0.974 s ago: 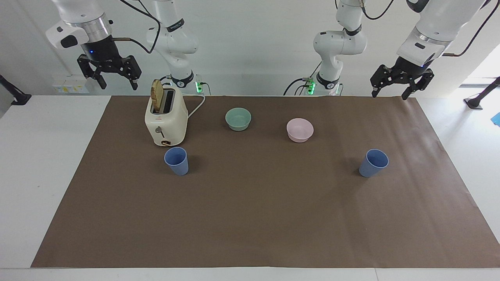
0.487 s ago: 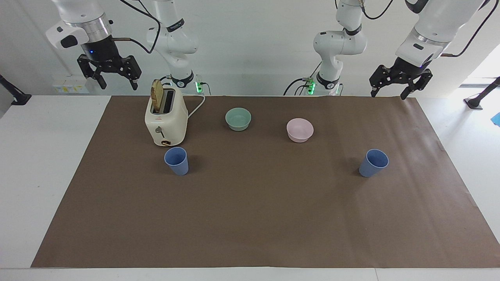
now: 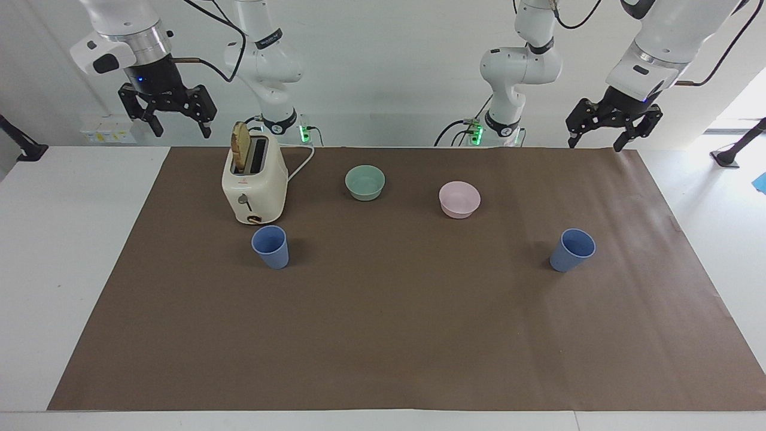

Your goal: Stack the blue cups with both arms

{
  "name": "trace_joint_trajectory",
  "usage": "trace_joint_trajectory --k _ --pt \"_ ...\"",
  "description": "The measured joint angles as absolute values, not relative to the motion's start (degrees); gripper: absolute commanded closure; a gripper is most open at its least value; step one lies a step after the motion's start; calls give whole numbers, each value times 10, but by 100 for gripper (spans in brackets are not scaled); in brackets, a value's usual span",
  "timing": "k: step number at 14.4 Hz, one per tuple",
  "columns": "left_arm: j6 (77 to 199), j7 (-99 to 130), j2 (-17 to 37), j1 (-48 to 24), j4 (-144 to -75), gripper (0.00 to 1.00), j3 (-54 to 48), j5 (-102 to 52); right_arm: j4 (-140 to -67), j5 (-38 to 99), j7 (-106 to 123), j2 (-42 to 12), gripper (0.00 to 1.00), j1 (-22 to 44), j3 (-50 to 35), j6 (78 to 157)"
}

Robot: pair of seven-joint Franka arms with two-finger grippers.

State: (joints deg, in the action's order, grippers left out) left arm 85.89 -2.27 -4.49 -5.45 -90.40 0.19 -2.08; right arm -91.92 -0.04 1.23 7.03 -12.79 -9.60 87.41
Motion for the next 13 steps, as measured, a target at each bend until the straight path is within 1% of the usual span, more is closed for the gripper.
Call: trace_joint_trajectory --k 4,7,10,13 --pt "894 -23 -43 -26 -913 0 5 -21 -919 0 12 70 0 -128 -96 874" --pt "947 -23 -30 -12 -947 0 6 -21 -919 0 12 70 0 -128 -96 874" --pt "1016 -22 -10 -4 -986 0 6 -21 -919 0 12 70 0 -128 -96 874" --pt "1073 -22 28 14 -1005 0 6 -21 -919 0 12 70 0 -128 -96 874"
